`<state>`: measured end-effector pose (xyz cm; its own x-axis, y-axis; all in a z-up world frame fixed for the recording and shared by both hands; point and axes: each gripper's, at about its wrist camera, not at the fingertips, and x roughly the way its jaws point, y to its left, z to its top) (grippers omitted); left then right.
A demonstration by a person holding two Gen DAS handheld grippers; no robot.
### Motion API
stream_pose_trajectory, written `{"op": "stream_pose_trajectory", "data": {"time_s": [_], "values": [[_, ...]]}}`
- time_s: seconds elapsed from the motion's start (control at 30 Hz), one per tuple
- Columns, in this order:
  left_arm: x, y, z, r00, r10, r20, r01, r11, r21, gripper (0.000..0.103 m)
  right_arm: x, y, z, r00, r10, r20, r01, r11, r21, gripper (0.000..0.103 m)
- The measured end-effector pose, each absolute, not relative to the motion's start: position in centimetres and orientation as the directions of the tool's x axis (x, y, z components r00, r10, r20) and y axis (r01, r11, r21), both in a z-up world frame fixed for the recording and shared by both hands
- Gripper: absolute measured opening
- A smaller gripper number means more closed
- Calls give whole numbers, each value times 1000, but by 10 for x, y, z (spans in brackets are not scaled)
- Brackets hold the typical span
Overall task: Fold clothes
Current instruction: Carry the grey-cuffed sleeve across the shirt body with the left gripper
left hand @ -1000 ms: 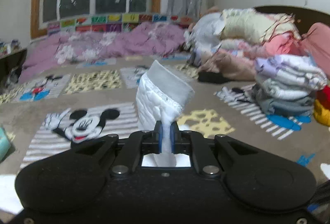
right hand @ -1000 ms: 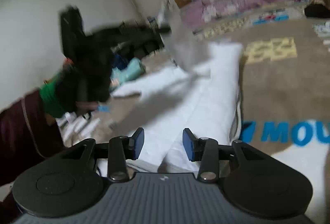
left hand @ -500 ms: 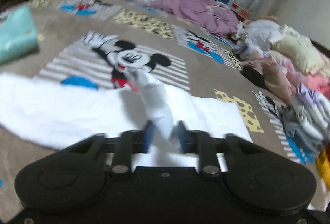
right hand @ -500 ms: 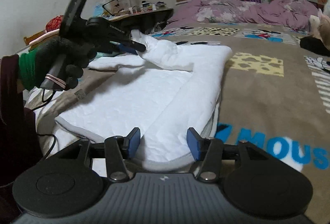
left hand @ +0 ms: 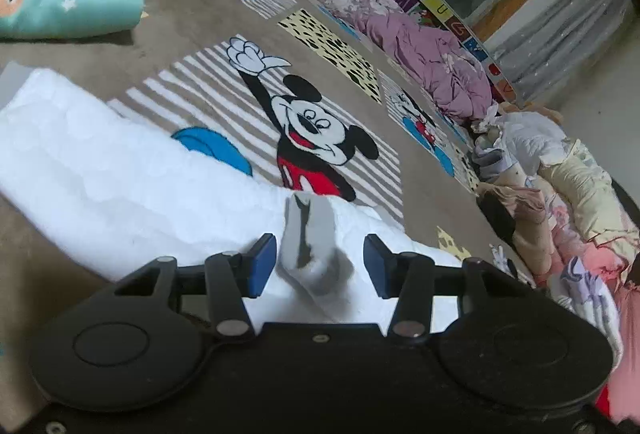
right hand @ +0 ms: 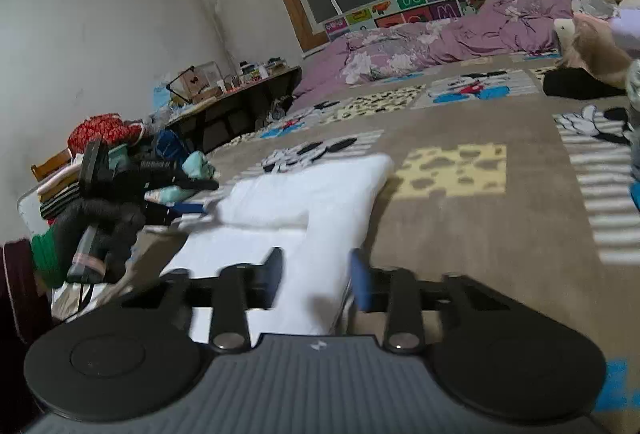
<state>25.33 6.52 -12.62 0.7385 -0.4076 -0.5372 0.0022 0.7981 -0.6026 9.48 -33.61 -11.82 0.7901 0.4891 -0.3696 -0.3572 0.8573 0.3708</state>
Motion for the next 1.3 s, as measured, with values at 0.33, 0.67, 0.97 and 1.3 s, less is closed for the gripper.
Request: {"op": "stream_pose_trajectory", "data": {"time_s": [0.33, 0.67, 0.97, 1.3], "values": [[273, 51, -136, 715, -406, -568, 43, 838, -544, 17, 160, -316, -140, 659, 585, -473, -452, 810, 372, 29], [234, 4, -88, 806, -325, -494, 220, 940, -260, 5, 152, -297, -141, 659, 555, -508, -489, 829, 270, 26], [181, -55, -47, 855, -363, -371, 404, 914, 36, 5, 150, -349, -144, 671, 626, -397, -362, 744, 562, 28], [130, -127, -64, 798, -474, -371, 593, 726, 348, 5, 147, -387, -152, 694, 678, -241, -272, 557, 785, 28]]}}
